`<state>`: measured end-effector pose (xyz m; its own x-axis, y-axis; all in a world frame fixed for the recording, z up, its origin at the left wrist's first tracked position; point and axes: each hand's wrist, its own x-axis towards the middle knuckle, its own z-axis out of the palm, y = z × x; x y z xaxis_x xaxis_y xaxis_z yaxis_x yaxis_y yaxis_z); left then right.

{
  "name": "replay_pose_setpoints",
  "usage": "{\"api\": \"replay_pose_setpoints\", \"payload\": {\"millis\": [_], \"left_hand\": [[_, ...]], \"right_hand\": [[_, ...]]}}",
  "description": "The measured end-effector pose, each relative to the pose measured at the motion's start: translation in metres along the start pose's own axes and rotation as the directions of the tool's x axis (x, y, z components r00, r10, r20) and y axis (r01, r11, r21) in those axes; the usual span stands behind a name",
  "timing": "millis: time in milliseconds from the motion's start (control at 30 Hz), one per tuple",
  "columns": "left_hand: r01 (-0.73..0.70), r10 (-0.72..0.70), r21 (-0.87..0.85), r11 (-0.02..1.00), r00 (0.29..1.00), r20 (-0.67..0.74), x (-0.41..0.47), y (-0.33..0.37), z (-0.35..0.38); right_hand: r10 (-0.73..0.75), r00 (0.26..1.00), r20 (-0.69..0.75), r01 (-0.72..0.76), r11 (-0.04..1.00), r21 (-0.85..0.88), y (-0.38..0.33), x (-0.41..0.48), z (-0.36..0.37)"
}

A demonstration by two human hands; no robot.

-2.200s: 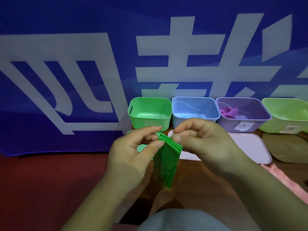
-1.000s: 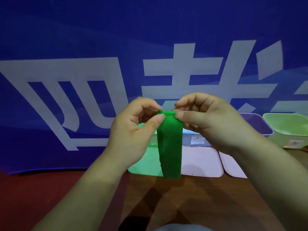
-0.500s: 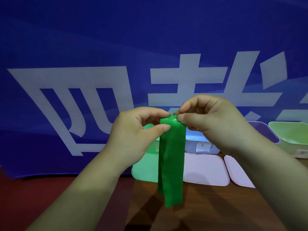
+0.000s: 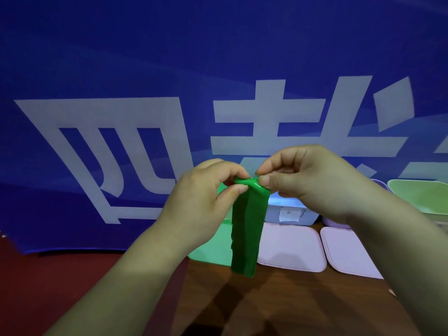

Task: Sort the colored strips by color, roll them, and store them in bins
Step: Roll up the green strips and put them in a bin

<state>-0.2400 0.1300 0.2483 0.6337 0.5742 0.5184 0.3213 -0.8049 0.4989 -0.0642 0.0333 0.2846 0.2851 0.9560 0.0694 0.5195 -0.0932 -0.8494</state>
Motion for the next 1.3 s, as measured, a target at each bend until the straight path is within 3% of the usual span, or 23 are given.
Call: {"api": "replay_pose_setpoints", "payload": {"millis": [200,333,700,1000,1300], "left_hand": [[0.034,-0.033,-0.024,0.999,0.999,0.018,0.009,0.02,0.023],[0.1,-0.099,-0.195,0.976,0.995,0.013,0.012,0.033,0.036],[0.176,-0.152,-0.461,0.87,0.984,0.089,0.026,0.043,0.061],[0.171,-0.124,-0.552,0.816,0.985,0.123,0.03,0.046,0.066],[0.151,-0.108,-0.524,0.838,0.988,0.112,0.032,0.049,0.073]], "right_hand": [[-0.029,0.999,0.018,0.03,0.999,-0.032,0.015,-0.007,-0.025],[-0.114,0.993,-0.011,0.113,0.991,-0.071,0.026,-0.014,-0.038],[-0.186,0.982,-0.045,0.183,0.981,-0.065,0.049,-0.016,-0.063],[-0.19,0.981,-0.045,0.193,0.978,0.082,0.054,-0.013,-0.067],[-0.121,0.991,-0.054,0.127,0.982,0.141,0.061,-0.012,-0.07]]}}
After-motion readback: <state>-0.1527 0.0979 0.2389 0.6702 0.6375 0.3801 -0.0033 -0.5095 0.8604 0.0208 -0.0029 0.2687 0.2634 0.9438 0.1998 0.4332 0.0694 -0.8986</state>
